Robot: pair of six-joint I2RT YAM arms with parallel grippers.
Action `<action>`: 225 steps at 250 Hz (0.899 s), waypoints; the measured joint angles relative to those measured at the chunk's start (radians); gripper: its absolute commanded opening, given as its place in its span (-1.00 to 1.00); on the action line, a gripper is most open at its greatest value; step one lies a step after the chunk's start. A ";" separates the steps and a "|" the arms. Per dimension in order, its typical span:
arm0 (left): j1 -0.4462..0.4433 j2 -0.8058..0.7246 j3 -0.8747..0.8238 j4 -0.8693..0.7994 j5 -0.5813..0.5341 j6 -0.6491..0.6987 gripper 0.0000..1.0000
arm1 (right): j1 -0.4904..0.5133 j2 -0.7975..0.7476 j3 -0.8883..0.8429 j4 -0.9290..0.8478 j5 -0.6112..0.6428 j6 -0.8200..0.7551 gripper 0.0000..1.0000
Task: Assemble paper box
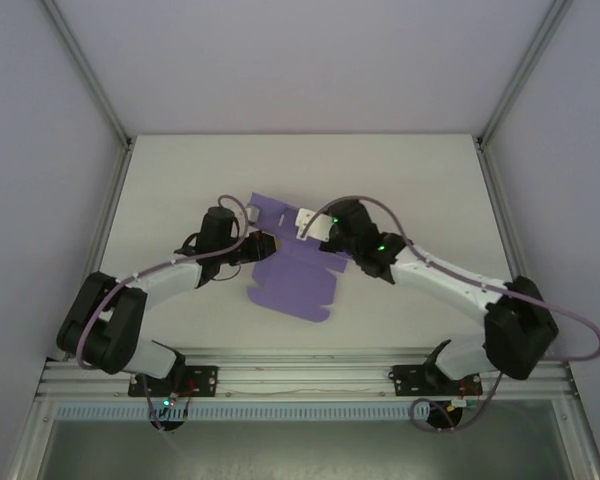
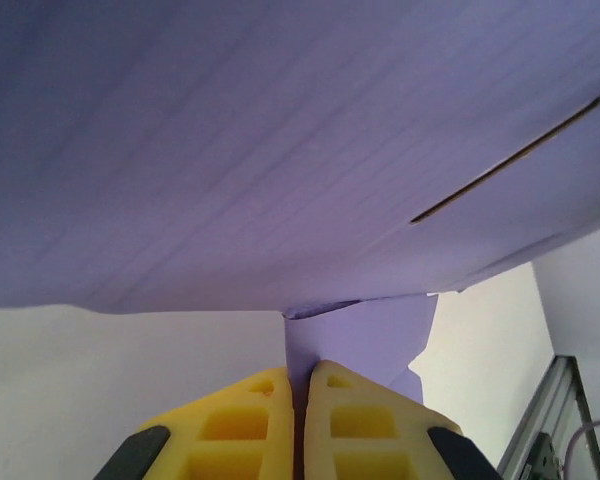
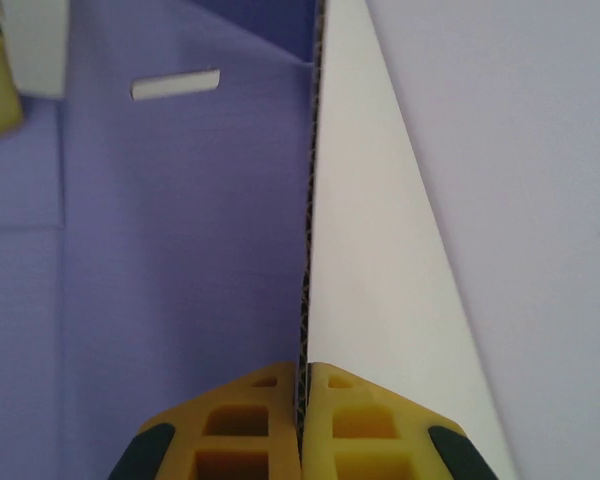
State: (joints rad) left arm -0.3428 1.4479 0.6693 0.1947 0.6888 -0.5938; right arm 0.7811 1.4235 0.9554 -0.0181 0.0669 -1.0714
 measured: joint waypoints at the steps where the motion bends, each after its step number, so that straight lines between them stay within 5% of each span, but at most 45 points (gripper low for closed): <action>1: 0.000 0.002 0.004 -0.006 -0.002 -0.004 -0.86 | 0.002 0.004 0.000 0.002 0.007 -0.003 -1.00; 55: -0.005 0.127 0.101 -0.121 -0.017 -0.147 -0.89 | 0.061 0.122 -0.015 0.110 0.211 -0.111 -1.00; 199: -0.018 0.291 0.161 -0.084 -0.069 -0.285 -0.87 | 0.133 0.088 -0.099 0.120 0.175 -0.055 -1.00; 225: -0.019 0.298 0.161 -0.082 -0.070 -0.284 -0.63 | 0.133 0.089 -0.111 0.125 0.185 -0.043 -1.00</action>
State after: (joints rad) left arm -0.3614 1.7458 0.8299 0.1131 0.6189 -0.8780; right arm 0.9142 1.5120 0.8440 0.1066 0.2516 -1.1141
